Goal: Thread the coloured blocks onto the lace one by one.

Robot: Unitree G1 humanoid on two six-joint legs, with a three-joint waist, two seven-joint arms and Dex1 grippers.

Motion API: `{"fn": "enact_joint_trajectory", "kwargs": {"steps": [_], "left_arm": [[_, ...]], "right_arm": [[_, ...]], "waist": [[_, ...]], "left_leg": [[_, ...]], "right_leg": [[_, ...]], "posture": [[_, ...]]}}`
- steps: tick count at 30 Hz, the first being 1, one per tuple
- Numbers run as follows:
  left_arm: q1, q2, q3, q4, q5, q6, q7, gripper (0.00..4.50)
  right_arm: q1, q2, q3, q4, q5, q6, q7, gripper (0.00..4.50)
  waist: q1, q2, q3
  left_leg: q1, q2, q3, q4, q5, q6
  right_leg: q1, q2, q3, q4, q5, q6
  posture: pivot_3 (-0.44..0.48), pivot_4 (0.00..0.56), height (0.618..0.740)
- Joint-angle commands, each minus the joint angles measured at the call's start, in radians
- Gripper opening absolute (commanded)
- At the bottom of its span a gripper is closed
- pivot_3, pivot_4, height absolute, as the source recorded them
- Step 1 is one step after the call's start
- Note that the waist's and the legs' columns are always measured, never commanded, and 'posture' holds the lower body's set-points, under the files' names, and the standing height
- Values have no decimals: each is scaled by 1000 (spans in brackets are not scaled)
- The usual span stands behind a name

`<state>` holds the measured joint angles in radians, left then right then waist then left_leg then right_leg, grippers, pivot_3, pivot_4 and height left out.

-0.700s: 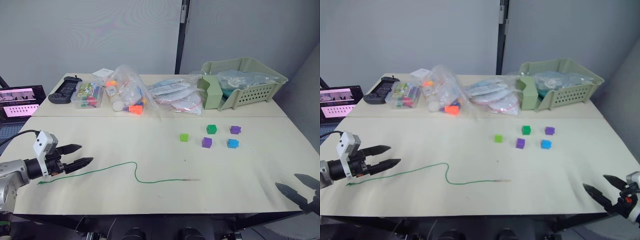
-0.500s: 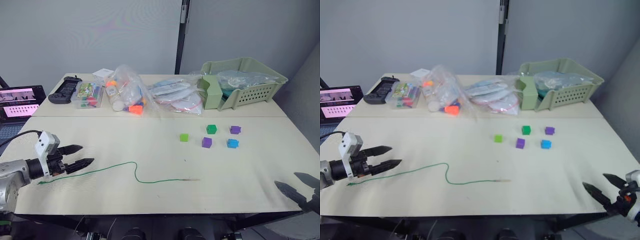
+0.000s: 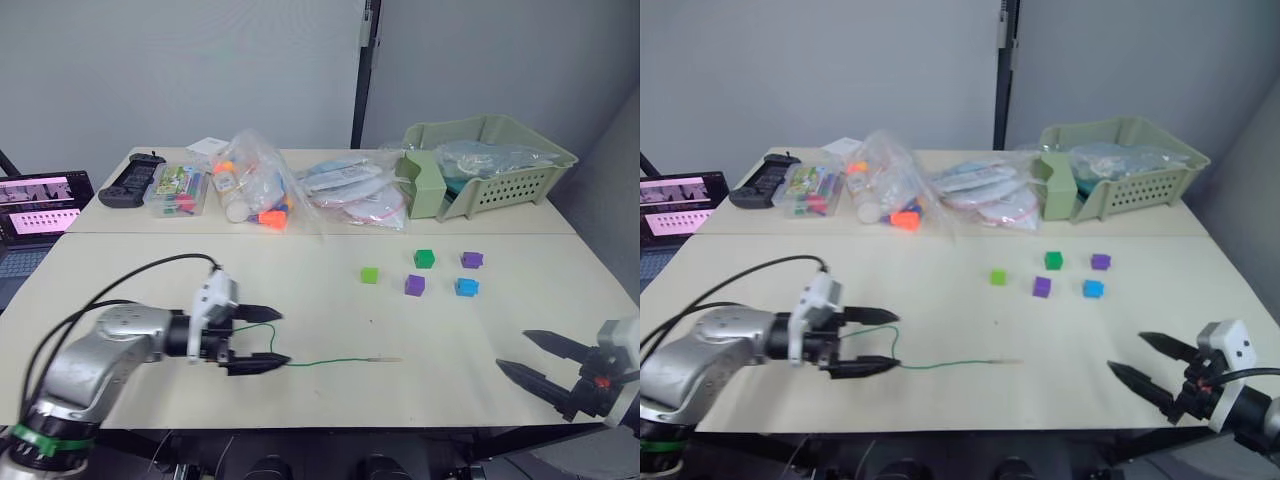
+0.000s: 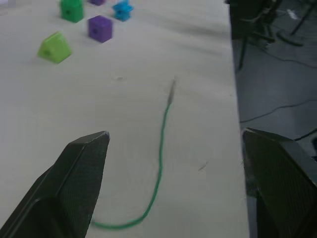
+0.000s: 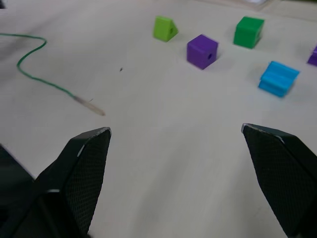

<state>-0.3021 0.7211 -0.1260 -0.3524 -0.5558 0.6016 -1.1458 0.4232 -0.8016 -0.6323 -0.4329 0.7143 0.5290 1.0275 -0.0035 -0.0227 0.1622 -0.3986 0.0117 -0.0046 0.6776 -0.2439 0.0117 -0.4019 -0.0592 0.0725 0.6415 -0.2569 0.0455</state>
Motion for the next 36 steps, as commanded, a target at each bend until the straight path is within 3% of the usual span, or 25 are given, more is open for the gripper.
{"fn": "enact_joint_trajectory", "kwargs": {"steps": [1, 4, 8, 20, 24, 33, 34, 36], "left_arm": [[-48, -61, -140, 19, 117, -67, 31, 4500], [-119, -164, -296, 136, 267, -160, 64, 4500], [-165, -269, -317, 235, 321, -178, 128, 4500], [-204, -389, -408, 476, 457, -348, 108, 4500], [-208, -424, -414, 537, 475, -390, 96, 3409], [-210, -455, -422, 589, 480, -438, 19, 323], [-209, -454, -423, 588, 482, -439, 13, 74], [-211, -456, -421, 595, 488, -442, 10, 32]], "right_arm": [[14, -16, -2, -73, 30, 14, 19, 4460], [35, -15, 22, -103, 13, 6, 18, 4460], [46, -8, 20, -108, -3, -7, 3, 4460], [86, 33, -15, -142, 12, -6, -38, 4460], [92, 35, -18, -145, 11, -8, -42, 4500], [107, 51, -8, -155, 4, -20, -51, 4500], [105, 54, -7, -154, 3, -21, -53, 4500], [101, 56, -4, -152, 1, -22, -57, 4500]], "waist": [[-2, -1, 0], [-3, -1, 0], [-3, -1, 0], [5, -1, 0], [14, -1, 0], [15, -1, 0], [15, -1, 0], [15, -1, 0]], "left_leg": [[-1, 0, 0, 1, 0, 0], [0, -2, 0, 0, 0, 0], [-1, -3, -1, 1, 0, 0], [-1, -5, -2, 2, 0, 0], [0, -5, -2, 2, 0, 0], [0, -6, -3, 2, 0, 0], [0, -6, -3, 2, 0, 0], [0, -6, -3, 2, 0, 0]], "right_leg": [[0, 1, 0, 0, 0, 0], [0, 2, 0, 0, 0, 0], [-1, 1, 0, 0, 0, 1], [0, 0, 0, 0, 1, 1], [2, -1, 0, 0, 1, 2], [3, -1, 0, -1, 0, 3], [3, -1, 0, -1, 0, 3], [3, -1, 0, -1, 0, 3]], "posture": [[0, 150, 740], [0, 150, 740], [0, 150, 740], [0, 150, 740], [0, 150, 740], [0, 150, 740], [0, 150, 740], [0, 150, 740]]}}
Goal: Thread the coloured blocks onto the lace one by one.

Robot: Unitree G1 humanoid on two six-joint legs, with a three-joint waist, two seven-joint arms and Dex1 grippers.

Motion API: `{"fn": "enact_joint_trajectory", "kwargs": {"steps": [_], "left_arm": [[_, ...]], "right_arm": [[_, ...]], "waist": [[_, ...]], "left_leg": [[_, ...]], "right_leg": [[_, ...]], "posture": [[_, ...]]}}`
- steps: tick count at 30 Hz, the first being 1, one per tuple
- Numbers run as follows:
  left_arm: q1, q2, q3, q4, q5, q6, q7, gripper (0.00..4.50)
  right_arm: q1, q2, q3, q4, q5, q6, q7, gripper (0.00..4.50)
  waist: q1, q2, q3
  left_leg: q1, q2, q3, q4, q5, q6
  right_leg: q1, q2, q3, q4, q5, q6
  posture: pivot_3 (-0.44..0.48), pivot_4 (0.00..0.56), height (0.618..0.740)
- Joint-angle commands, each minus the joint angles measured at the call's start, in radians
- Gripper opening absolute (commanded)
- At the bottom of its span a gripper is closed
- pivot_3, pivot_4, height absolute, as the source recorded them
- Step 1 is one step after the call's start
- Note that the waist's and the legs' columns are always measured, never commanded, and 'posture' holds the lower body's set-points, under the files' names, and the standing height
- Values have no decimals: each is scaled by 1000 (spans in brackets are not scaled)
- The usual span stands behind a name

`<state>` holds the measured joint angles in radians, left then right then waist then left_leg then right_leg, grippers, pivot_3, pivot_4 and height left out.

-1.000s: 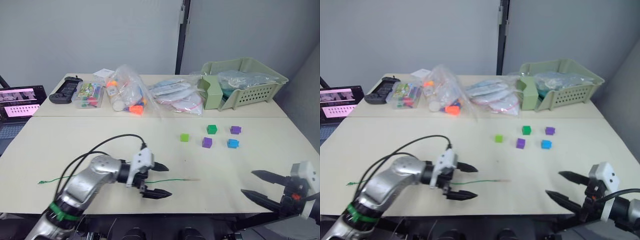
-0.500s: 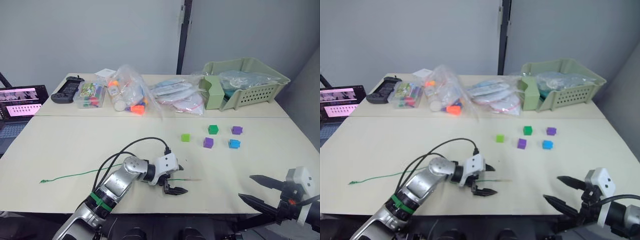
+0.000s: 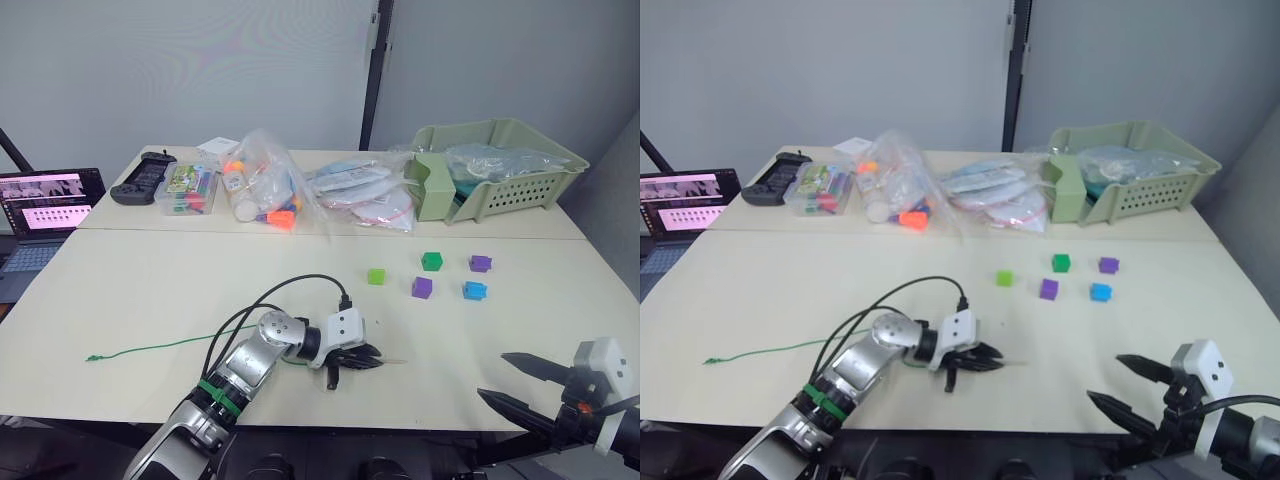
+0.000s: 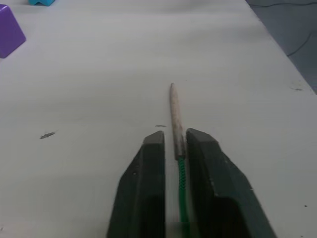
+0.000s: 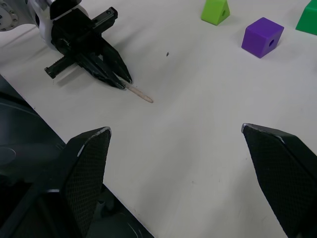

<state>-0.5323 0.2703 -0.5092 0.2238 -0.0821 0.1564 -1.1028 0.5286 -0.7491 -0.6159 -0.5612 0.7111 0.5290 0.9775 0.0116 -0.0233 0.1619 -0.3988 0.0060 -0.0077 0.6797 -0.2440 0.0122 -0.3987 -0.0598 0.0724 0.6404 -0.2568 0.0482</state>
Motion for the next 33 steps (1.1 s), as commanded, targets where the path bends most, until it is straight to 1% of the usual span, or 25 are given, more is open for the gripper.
{"fn": "enact_joint_trajectory", "kwargs": {"steps": [1, 8, 11, 14, 16, 19, 25, 28, 33], "left_arm": [[18, -6, -35, 23, 17, 0, -34, 32], [1, 19, 3, 18, 10, -12, -46, 32], [-8, 54, 62, -33, -27, 16, -52, 32], [-11, 128, 150, -113, -110, 85, -96, 32], [-6, 173, 181, -148, -138, 110, -118, 32], [9, 255, 246, -192, -175, 134, -148, 32], [46, 366, 332, -301, -254, 206, -182, 32], [66, 405, 356, -338, -271, 234, -178, 32], [79, 415, 360, -365, -281, 257, -158, 32]], "right_arm": [[-5, 5, -19, -24, 3, -23, -7, 4500], [-8, 24, -5, -29, -9, -34, -31, 4500], [-20, 51, 1, -39, -12, -40, -70, 4500], [-55, 110, 39, -64, -34, -42, -163, 4500], [-73, 142, 67, -80, -55, -39, -220, 4500], [-141, 216, 135, -85, -132, -17, -397, 4500], [-280, 334, 258, -52, -286, 17, -662, 4500], [-351, 376, 298, -9, -341, 27, -745, 4500], [-423, 397, 323, 55, -386, 48, -806, 4500]], "waist": [[0, 0, 0], [-2, 0, 0], [-5, 0, 0], [-18, 0, 0], [-24, 1, 0], [-25, 1, 0], [-24, 2, 0], [-24, 2, 0], [-24, 2, 0]], "left_leg": [[0, 0, 0, 0, 0, 0], [1, 0, -1, 0, 0, 0], [0, 1, -1, 0, 0, 0], [-1, 2, -2, -1, 0, 0], [-2, 5, -6, -1, 0, 0], [-1, 5, -8, -1, 0, 0], [-2, 4, -8, -1, 0, 0], [-1, 4, -8, -1, 0, 0], [-2, 4, -8, -1, 0, 0]], "right_leg": [[0, 0, 0, 0, 0, 0], [1, 0, -1, 0, 0, 0], [1, 1, -1, 0, 0, 0], [-2, 1, -1, 1, 0, 0], [-4, 2, 0, 3, 0, -1], [-4, 1, 0, 3, 0, -1], [-5, 0, 0, 3, 0, -1], [-6, 0, 0, 3, 0, -1], [-6, 0, 0, 3, 0, -1]], "posture": [[0, 150, 740], [0, 150, 740], [0, 150, 740], [0, 150, 740], [0, 150, 740], [0, 150, 740], [0, 150, 740], [0, 150, 740], [0, 150, 740]]}}
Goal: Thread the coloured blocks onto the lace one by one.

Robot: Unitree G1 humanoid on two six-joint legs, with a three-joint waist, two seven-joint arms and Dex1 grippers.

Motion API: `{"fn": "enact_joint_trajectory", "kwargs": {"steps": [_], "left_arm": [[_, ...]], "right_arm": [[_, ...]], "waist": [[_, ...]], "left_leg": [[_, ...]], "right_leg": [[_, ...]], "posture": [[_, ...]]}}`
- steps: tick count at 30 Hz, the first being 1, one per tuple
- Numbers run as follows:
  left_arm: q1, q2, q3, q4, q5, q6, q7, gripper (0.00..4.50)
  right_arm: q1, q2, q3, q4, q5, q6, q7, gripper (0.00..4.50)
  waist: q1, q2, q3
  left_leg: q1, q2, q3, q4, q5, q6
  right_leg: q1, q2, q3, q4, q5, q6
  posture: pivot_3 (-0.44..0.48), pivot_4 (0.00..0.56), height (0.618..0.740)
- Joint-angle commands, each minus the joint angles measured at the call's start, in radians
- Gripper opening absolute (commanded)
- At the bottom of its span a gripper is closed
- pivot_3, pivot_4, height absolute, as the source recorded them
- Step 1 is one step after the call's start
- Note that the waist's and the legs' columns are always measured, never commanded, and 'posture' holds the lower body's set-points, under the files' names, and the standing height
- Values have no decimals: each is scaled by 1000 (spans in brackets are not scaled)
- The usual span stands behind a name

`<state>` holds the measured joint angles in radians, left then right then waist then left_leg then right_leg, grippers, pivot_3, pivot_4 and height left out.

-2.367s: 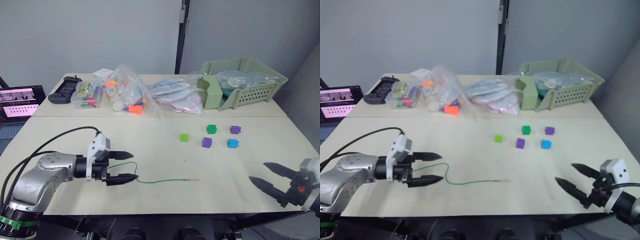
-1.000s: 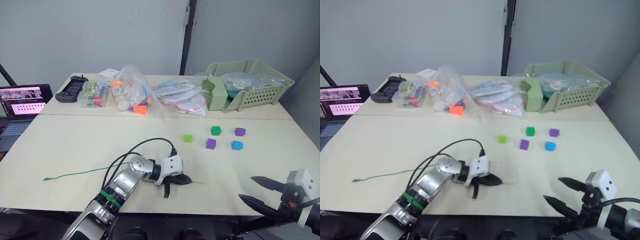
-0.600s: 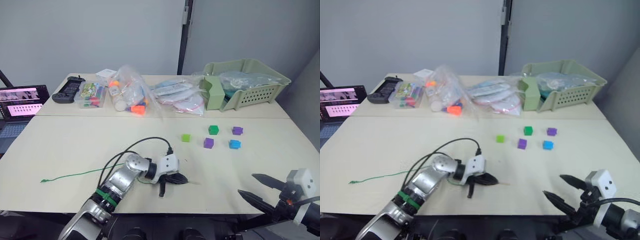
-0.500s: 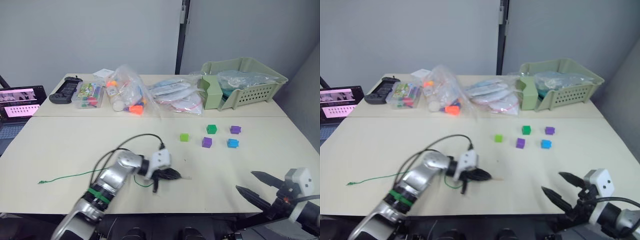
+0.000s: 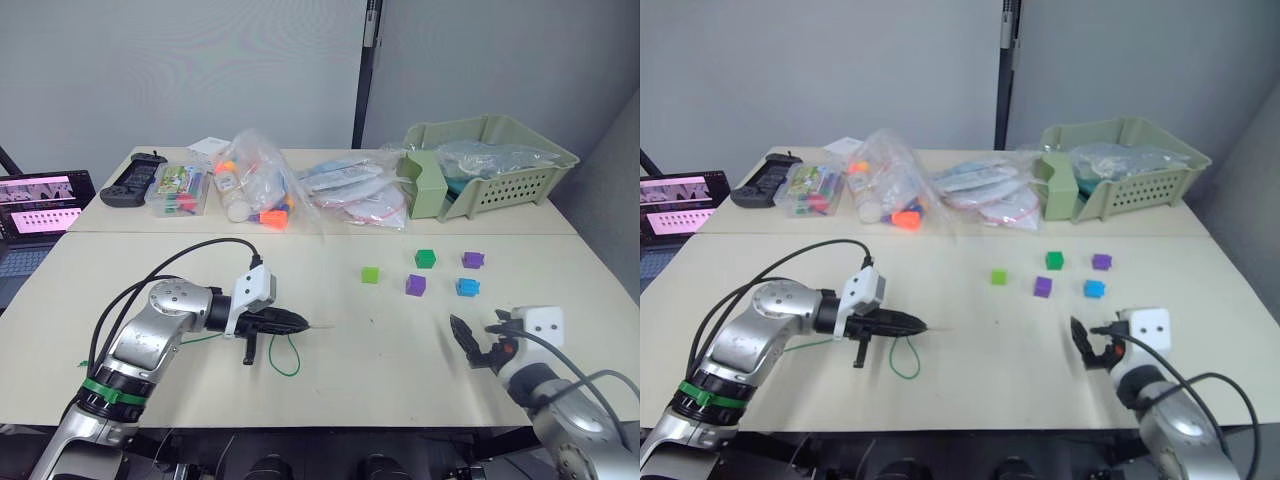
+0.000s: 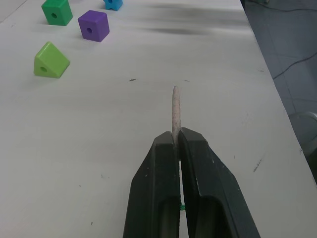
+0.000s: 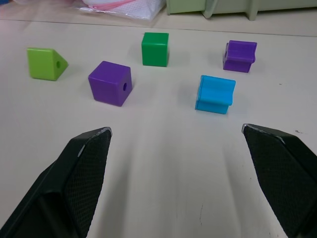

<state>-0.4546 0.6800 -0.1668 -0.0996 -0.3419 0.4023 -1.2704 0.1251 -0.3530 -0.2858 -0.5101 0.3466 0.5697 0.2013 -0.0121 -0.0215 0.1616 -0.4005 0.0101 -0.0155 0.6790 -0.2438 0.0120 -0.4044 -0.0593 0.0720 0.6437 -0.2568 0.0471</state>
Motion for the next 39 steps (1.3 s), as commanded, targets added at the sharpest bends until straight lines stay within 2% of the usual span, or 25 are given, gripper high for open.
{"fn": "enact_joint_trajectory", "kwargs": {"steps": [1, 11, 15, 21, 24, 31, 32, 38, 39], "left_arm": [[6, 4, 17, -50, -23, 15, 15, 32], [29, -14, 4, -109, -36, 45, 55, 32], [34, -18, 1, -117, -35, 52, 64, 32], [44, -12, 5, -132, -38, 70, 76, 32], [44, -11, 9, -136, -41, 78, 83, 0], [40, -12, 8, -130, -40, 81, 88, 0], [39, -13, 8, -130, -42, 82, 87, 0], [35, -13, 7, -121, -40, 74, 82, 0], [36, -12, 8, -119, -40, 73, 79, 0]], "right_arm": [[-39, 5, -7, 27, -30, 8, -42, 4500], [-259, -2, 21, 307, -115, -20, -81, 4500], [-371, -2, 20, 474, -117, -85, -58, 4500], [-449, -3, 29, 598, -139, -123, -53, 4500], [-452, 14, 23, 594, -133, -126, -67, 3674], [-414, 50, 23, 522, -128, -165, -83, 1300], [-409, 57, 25, 508, -128, -166, -87, 1181], [-335, 95, 48, 343, -133, -120, -117, 1182], [-287, 118, 65, 239, -131, -78, -139, 1181]], "waist": [[-1, 0, 0], [-7, 0, 0], [-7, 0, 0], [-8, 0, 0], [-7, 0, 0], [-11, 0, 0], [-11, 0, 0], [-10, 0, 0], [-9, 0, 0]], "left_leg": [[0, 0, 0, 0, 0, 0], [1, 0, 1, -1, 0, 0], [1, 0, 3, -1, 0, 0], [0, 0, 3, -1, 0, 0], [0, 0, 2, -2, 0, 0], [1, 0, -1, -2, 0, 0], [0, 0, -1, -2, 0, 0], [0, 0, -2, -2, 0, 0], [0, 0, -3, -2, 0, 0]], "right_leg": [[0, 0, 0, 0, 0, 0], [-1, 1, 0, 1, 0, 0], [-1, 1, 0, 1, 0, -1], [-1, 0, 0, 2, 0, -1], [-1, 0, 0, 2, 0, -1], [-1, 0, 0, 2, 1, -1], [-1, 0, 0, 2, 1, -1], [-1, 0, 0, 2, 1, -1], [-1, 0, 0, 3, 1, -1]], "posture": [[0, 150, 740], [0, 150, 740], [0, 150, 740], [0, 150, 740], [0, 150, 740], [0, 150, 740], [0, 150, 740], [0, 150, 740], [0, 150, 740]]}}
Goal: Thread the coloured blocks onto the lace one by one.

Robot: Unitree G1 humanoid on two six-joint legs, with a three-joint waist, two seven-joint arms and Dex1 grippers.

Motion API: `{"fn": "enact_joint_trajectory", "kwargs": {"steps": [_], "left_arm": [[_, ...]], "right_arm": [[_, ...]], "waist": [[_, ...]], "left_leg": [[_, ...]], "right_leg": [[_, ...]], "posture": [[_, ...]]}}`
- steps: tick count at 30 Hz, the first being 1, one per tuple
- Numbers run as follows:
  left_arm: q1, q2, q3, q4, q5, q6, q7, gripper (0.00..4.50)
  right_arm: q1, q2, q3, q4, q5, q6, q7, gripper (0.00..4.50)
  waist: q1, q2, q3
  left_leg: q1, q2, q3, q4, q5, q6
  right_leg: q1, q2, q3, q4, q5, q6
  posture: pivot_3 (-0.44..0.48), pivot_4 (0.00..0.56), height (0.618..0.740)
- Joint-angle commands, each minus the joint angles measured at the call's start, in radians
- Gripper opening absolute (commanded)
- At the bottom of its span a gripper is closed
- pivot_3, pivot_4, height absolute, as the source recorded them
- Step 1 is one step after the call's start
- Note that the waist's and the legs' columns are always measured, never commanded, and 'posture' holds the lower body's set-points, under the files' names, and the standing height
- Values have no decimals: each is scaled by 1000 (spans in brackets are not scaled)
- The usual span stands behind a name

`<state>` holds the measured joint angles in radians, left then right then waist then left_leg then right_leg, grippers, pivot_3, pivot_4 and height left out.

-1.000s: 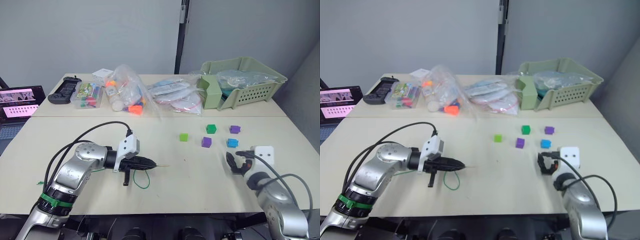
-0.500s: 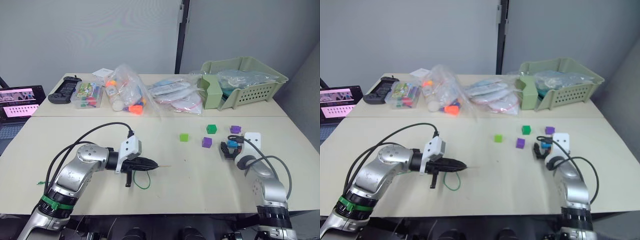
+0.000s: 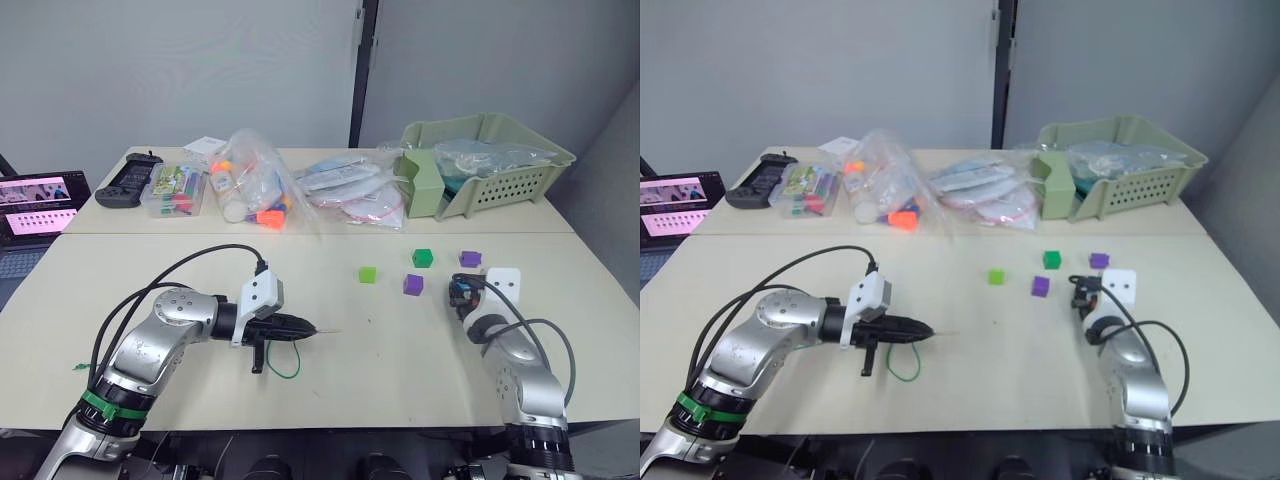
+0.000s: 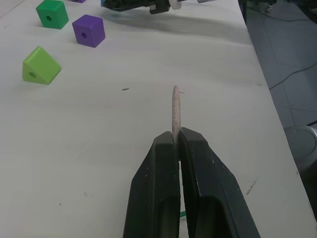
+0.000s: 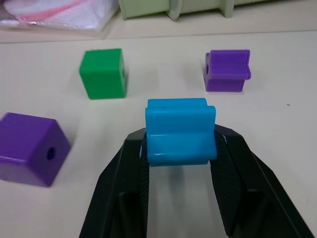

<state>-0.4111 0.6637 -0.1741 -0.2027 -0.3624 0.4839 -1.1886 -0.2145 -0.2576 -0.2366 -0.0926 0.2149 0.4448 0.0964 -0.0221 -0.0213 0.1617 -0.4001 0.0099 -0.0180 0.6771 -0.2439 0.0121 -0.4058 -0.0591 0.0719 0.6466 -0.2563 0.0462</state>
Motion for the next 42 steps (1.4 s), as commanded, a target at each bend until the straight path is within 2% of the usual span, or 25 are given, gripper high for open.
{"fn": "enact_joint_trajectory", "kwargs": {"steps": [1, 4, 8, 10, 14, 17, 23, 25, 26, 28, 29, 31, 32, 35, 37, 40, 42], "left_arm": [[-6, 8, 17, -13, -20, -11, -7, 0], [-4, 16, 15, -3, -18, -17, -17, 0], [-13, 26, 8, 5, -19, -15, -37, 0], [-20, 33, 5, 6, -19, -12, -51, 0], [-29, 56, 4, -2, -21, 0, -77, 0], [-37, 72, 3, -8, -25, 13, -89, 0], [-40, 108, 7, -12, -31, 24, -125, 0], [-44, 114, 6, -8, -33, 23, -136, 0], [-46, 115, 6, -2, -34, 21, -140, 0], [-50, 115, 6, 7, -34, 17, -144, 0], [-51, 115, 6, 9, -33, 16, -145, 0], [-53, 105, 5, 4, -38, 22, -138, 0], [-52, 100, 4, -2, -41, 27, -133, 0], [-42, 87, 3, -34, -57, 50, -113, 0], [-32, 84, 2, -58, -64, 65, -100, 0], [-10, 82, 9, -101, -81, 95, -79, 0], [1, 85, 12, -119, -91, 108, -71, 0]], "right_arm": [[102, 48, 43, -286, 6, 89, -56, 1182], [251, 141, 176, -590, 24, 216, -126, 1181], [415, 203, 403, -783, -38, 330, -218, 1181], [464, 240, 462, -782, -60, 329, -256, 1181], [485, 278, 461, -710, -69, 319, -280, 1181], [516, 316, 506, -658, -61, 289, -286, 1181], [558, 361, 537, -642, -26, 297, -301, 1181], [566, 350, 539, -660, -26, 277, -302, 2230], [567, 339, 535, -679, -24, 266, -297, 2499], [567, 300, 517, -729, -20, 253, -271, 3048], [568, 286, 511, -744, -18, 254, -261, 3498], [569, 203, 447, -803, 17, 264, -172, 4234], [568, 157, 407, -825, 38, 265, -116, 4436], [554, -19, 253, -827, 136, 239, 90, 4436], [532, -184, 172, -802, 232, 202, 313, 4436], [449, -399, 110, -697, 340, 164, 607, 4436], [366, -481, 119, -609, 345, 146, 699, 4436]], "waist": [[4, 0, 0], [2, 1, 0], [-2, 1, 0], [-2, 1, 0], [12, 1, 0], [12, 1, 0], [6, 0, -1], [6, 0, -1], [6, 0, -1], [8, 0, -1], [10, 0, -1], [10, 0, -1], [10, 0, -1], [9, -1, 0], [7, -2, 0], [-3, -2, 1], [-7, -3, 2]], "left_leg": [[0, 0, 0, 0, 0, 0], [-1, 1, -3, -1, 0, 0], [-5, 1, -3, -1, 0, 0], [-5, 1, -3, -1, 0, 0], [-5, 1, -3, 0, 1, -2], [-5, 3, -4, -1, 1, -2], [-6, 4, -5, -8, 1, -2], [-7, 3, -5, -9, 1, -2], [-7, 3, -5, -9, 1, -2], [-7, 3, -5, -9, 1, -2], [-7, 3, -5, -9, 1, -2], [-8, 2, -5, -9, 1, -2], [-8, 2, -5, -9, 1, -2], [-8, -3, -5, -8, 0, -1], [-8, -5, -5, -6, 0, 0], [-5, -3, -4, -2, 0, 0], [1, 3, -4, -1, 0, 0]], "right_leg": [[0, 0, 0, 0, 0, 0], [-2, 1, -2, 1, 0, -1], [-6, 1, -2, 2, 0, -1], [-6, 1, -2, 1, 0, -2], [-6, 1, -3, 0, -2, -3], [-6, 2, -6, 1, -4, -6], [-15, 5, -5, 8, -5, -9], [-16, 4, -5, 10, -6, -11], [-16, 4, -5, 10, -6, -11], [-16, 4, -5, 10, -6, -11], [-16, 3, -5, 10, -6, -11], [-16, 3, -5, 9, -6, -10], [-16, 2, -6, 8, -6, -10], [-14, -1, -5, 8, -6, -8], [-13, -1, -5, 7, -6, -7], [-9, 1, -4, 7, -6, -7], [0, 6, -5, 0, -6, -7]], "posture": [[0, 150, 740], [0, 150, 740], [0, 150, 740], [0, 150, 740], [0, 150, 740], [0, 150, 740], [0, 150, 740], [0, 150, 740], [0, 150, 740], [0, 150, 740], [0, 150, 740], [0, 150, 740], [0, 150, 740], [0, 150, 740], [0, 150, 740], [0, 150, 740], [0, 150, 740]]}}
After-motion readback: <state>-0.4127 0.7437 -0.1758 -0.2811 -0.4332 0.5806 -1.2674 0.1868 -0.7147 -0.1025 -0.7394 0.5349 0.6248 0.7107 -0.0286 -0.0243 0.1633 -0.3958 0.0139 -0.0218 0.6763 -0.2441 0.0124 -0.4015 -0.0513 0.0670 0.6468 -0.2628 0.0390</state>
